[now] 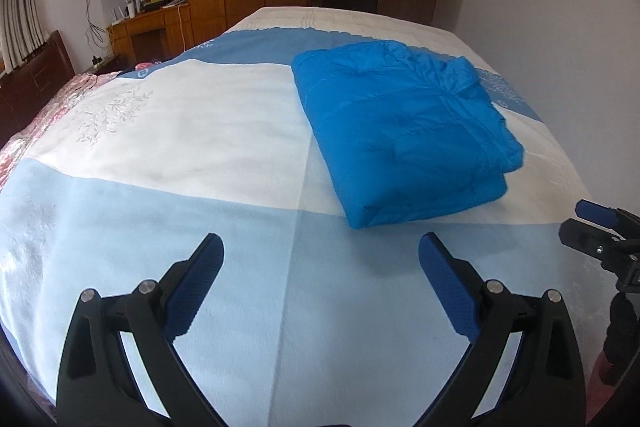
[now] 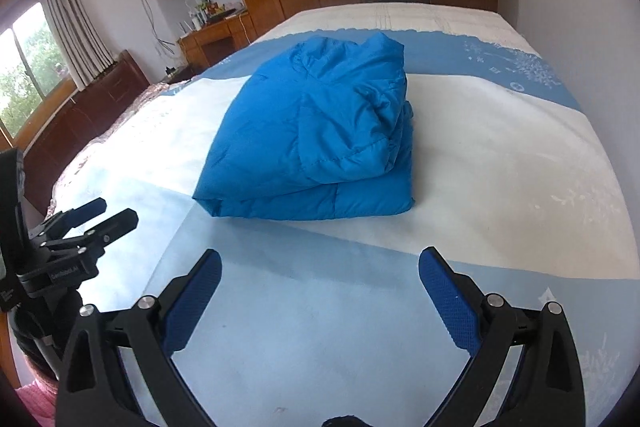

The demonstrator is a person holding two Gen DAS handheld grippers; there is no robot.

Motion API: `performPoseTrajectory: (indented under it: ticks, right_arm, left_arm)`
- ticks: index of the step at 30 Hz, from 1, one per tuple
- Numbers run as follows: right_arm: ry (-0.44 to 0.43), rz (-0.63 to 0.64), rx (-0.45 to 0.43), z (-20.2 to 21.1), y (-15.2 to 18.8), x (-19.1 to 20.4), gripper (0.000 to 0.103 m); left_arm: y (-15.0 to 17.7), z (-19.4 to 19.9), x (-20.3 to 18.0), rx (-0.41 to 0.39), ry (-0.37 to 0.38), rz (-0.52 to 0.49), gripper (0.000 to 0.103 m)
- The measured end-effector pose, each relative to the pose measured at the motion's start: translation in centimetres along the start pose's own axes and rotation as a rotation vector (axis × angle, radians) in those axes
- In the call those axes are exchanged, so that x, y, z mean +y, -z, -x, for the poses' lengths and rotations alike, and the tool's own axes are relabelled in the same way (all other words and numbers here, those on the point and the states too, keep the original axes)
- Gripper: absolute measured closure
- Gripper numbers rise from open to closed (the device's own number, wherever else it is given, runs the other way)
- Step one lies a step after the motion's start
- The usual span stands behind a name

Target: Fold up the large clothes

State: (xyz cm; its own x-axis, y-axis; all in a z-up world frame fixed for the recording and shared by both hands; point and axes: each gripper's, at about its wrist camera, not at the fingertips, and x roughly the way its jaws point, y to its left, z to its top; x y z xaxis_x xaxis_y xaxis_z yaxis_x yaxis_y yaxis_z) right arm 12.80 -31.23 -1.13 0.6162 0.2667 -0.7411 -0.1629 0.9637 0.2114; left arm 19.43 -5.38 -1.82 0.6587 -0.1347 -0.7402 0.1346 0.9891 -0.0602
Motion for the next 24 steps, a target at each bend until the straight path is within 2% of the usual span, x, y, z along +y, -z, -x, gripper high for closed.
performPoseTrajectory:
  ticks: [24]
  right_arm:
    - [-0.013, 0.038, -0.021, 2.2, 1.8, 2.4, 0.004]
  left_arm:
    - [2.3, 3.7, 0.6, -0.047, -0.011, -0.02, 0.006]
